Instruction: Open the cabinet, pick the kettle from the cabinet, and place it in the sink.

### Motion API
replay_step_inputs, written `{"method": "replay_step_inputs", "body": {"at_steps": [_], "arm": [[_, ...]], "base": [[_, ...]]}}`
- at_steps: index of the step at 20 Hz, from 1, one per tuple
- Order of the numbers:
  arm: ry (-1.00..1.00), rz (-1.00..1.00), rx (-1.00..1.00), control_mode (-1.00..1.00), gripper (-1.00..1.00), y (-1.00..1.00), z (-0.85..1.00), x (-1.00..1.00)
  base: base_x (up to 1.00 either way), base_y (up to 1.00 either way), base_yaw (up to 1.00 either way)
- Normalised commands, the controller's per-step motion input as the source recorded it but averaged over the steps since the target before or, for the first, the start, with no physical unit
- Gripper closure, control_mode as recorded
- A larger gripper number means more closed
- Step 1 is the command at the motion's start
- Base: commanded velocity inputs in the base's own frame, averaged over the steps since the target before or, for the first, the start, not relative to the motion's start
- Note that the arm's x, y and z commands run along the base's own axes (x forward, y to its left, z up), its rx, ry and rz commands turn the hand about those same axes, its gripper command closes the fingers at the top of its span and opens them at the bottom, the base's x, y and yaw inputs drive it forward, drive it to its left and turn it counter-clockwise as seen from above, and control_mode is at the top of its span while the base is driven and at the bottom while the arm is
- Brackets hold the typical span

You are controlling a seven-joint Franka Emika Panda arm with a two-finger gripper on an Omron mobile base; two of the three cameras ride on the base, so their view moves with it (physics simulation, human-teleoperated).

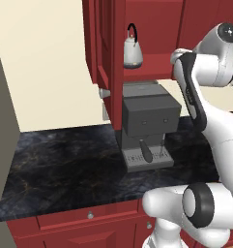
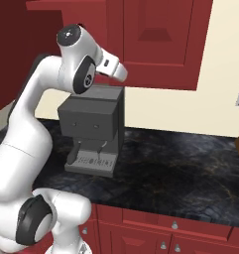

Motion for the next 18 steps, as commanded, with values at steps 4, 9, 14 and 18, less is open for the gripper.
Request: {"method": "replay_step_inputs", "body": {"at_steps": [4,9,14,18], "arm": [[0.00,0.00,0.01,-1.00,-1.00,-0.07,0.02,0.44],[0.00,0.00,0.01,-1.00,-1.00,-0.10,0.05,0.46],[0.00,0.00,0.00,-1.00,-1.00,-0.16,0.10,0.42],[0.00,0.00,0.00,-1.00,-1.00,-0.15,0.08,0.30]], "base": [[0.00,0.00,0.00],[0.00,0.00,0.00],[0.00,0.00,0.00],[0.00,0.00,0.00]]}}
